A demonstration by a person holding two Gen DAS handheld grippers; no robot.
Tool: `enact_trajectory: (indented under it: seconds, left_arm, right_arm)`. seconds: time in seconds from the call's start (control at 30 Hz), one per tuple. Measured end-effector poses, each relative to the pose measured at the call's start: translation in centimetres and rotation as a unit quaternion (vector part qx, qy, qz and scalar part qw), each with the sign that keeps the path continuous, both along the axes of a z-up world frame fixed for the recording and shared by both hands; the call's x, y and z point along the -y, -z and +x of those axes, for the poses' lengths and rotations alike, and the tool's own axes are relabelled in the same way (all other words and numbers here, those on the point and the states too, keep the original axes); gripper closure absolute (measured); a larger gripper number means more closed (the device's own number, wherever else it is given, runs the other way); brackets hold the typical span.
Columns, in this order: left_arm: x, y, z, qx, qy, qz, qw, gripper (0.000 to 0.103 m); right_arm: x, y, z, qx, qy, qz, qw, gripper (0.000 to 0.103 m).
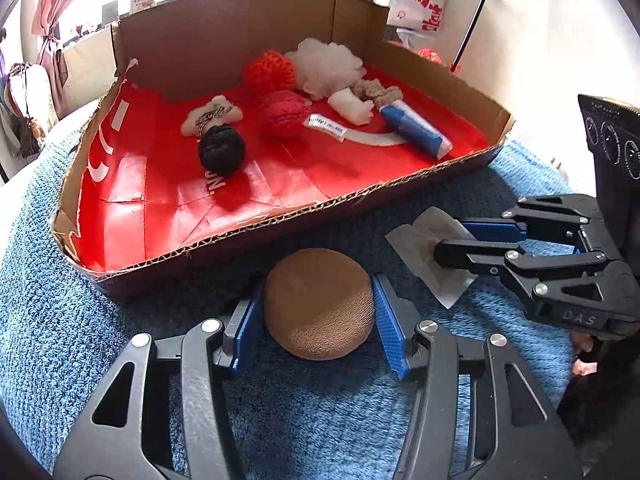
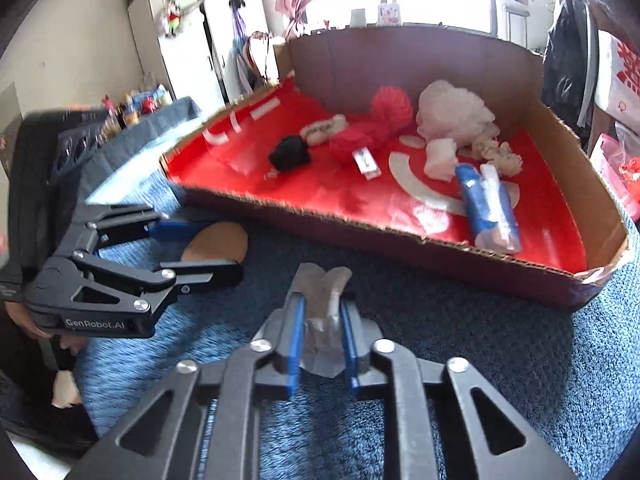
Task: Organize soft objects
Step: 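Close the left tool on the tan sponge while the right tool grasps the white pad, then carry the tan sponge and white pad with both tools into the box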
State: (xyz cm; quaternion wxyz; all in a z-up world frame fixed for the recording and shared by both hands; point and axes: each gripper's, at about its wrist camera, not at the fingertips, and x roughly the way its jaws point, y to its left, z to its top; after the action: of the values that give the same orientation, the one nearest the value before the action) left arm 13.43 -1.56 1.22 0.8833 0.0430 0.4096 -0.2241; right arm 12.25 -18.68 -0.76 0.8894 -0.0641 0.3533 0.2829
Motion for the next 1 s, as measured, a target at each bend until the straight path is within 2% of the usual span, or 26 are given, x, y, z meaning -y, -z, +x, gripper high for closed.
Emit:
enact_trajectory:
  seconds: [0.23, 0.4, 0.6, 0.8, 1.0]
  left_arm:
    - [-0.3, -3.3, -1.0, 0.032, 0.006, -0.015, 0.9994, 0.053]
    - [-0.2, -4.0, -1.0, 0.034, 0.010, -0.019, 0.9992, 0.053]
    - [0.6, -5.4, 0.6, 0.050, 0.021, -0.019, 0.9983, 0.053]
    - [1.5, -5.6, 3.6, 0.039, 0.033, -0.015, 0.9986, 0.053]
    - [2.5, -4.4, 6.6, 0.009, 0.042, 0.013, 0.9990, 0.053]
  right_arm:
    - [1.2, -2.7, -1.1, 0.037, 0.015, 0.033, 0.999, 0.087]
    - [1.6, -3.3, -0.9, 0.032, 0.013, 0.053, 0.998, 0.087]
    - [2.2, -5.2, 0.1, 0.048, 0.023, 0.066, 0.996, 0.087]
    - [2.4, -5.4, 3.5, 0.033, 0.040, 0.050, 0.997, 0.087]
    - [1.9, -4.6, 6.9, 0.000, 0.041, 0.024, 0.999, 0.087]
